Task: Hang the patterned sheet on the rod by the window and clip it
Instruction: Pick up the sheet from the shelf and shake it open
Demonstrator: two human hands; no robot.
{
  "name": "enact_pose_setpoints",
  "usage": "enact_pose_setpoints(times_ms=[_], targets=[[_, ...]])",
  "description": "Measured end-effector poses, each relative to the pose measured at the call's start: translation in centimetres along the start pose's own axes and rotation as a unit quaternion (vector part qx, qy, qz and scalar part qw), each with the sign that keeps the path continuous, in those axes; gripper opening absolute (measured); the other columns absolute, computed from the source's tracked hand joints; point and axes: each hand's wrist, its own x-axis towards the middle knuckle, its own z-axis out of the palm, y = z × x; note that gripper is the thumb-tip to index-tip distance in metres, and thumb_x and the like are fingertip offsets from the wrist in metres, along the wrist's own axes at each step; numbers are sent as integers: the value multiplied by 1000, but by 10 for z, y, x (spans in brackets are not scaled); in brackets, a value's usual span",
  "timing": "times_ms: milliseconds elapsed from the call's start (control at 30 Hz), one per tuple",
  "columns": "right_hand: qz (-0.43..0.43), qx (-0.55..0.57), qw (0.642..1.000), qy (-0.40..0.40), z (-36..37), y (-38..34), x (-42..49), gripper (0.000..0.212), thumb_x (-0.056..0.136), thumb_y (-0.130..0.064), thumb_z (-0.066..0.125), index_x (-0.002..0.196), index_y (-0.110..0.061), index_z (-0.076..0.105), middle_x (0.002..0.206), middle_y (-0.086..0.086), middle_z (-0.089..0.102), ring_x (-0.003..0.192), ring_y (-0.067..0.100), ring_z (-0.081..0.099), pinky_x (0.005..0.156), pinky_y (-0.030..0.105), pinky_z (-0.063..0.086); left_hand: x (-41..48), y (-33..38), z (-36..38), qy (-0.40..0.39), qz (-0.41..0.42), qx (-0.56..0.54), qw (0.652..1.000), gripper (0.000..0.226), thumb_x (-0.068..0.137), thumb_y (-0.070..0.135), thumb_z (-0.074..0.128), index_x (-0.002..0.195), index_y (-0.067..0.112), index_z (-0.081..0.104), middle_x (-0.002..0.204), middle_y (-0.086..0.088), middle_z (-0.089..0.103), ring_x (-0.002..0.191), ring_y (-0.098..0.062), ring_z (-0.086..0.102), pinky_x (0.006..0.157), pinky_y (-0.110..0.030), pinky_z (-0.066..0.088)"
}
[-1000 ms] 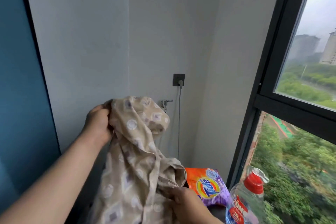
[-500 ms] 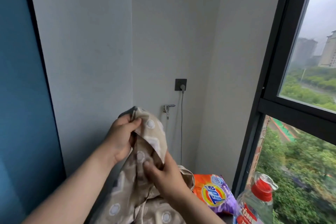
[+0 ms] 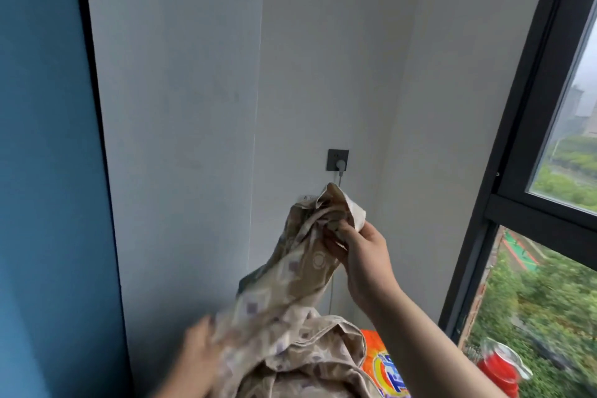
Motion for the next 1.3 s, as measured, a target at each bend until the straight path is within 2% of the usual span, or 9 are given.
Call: enact_pose_setpoints(times_ms=[133,233,433,567,800,933,1100,1200,1300], targets=[[-41,-93,992,-73,-8,2,5,31,85,-37,52,104,-23,72,108,3,73,109,23,65,98,46,49,31,87,-74,113,131,-59,983,19,64,41,66,72,25,63,68,5,68,68,-9,62,64,-28,45],[-91,-248,960,-93,-10,-7,6,36,85,-47,48,91,-14,61,87,0,68,84,16,62,83,41,50,76,125,-99,146,170,-88,970,48,56,52,51,72,9,62,71,-13,64,69,-24,58,67,-40,46],[-251,-489,804,-227,0,-17,-2,26,89,-50,56,92,-25,48,89,-8,52,80,2,50,72,22,42,110,207,-70,-29,142,-297,944,34,94,8,49,65,13,68,59,4,66,61,-13,61,62,-24,48],[-238,-392,859,-230,29,1,3,82,76,-64,66,142,-25,37,140,-7,45,133,5,40,108,27,37,108,211,-31,-194,64,-410,889,26,96,25,46,81,11,63,84,-20,63,83,-29,63,85,-39,53],[-115,-320,938,-72,40,29,11,17,81,-16,69,77,-32,67,75,-19,71,72,-8,64,61,13,47,103,169,-37,-185,55,-426,884,26,80,12,59,100,-4,55,89,-21,62,81,-28,63,74,-35,50],[-80,-304,949,-26,34,33,22,14,76,-11,66,63,-14,63,59,-7,68,55,-4,52,53,22,46,61,98,-34,-29,83,-302,949,70,48,65,79,95,16,63,91,-7,69,90,-19,64,83,-31,47],[-54,-306,950,17,25,33,39,10,72,-12,64,66,-4,64,63,6,70,57,9,59,55,37,52,31,8,9,17,12,51,998,52,78,81,17,120,64,43,121,18,60,114,-2,54,102,-27,40],[-10,-332,943,27,20,37,44,15,67,-22,59,69,-10,66,64,7,70,69,25,70,62,44,58,44,-6,3,18,-134,-65,989,81,61,70,29,112,21,69,115,-12,67,114,-25,59,96,-26,41],[8,-390,920,19,10,35,45,11,68,-19,55,69,-12,63,65,3,68,71,30,66,64,41,55,38,15,-11,82,-113,-202,969,27,87,29,63,95,5,73,99,-19,71,109,-35,62,83,-32,41]])
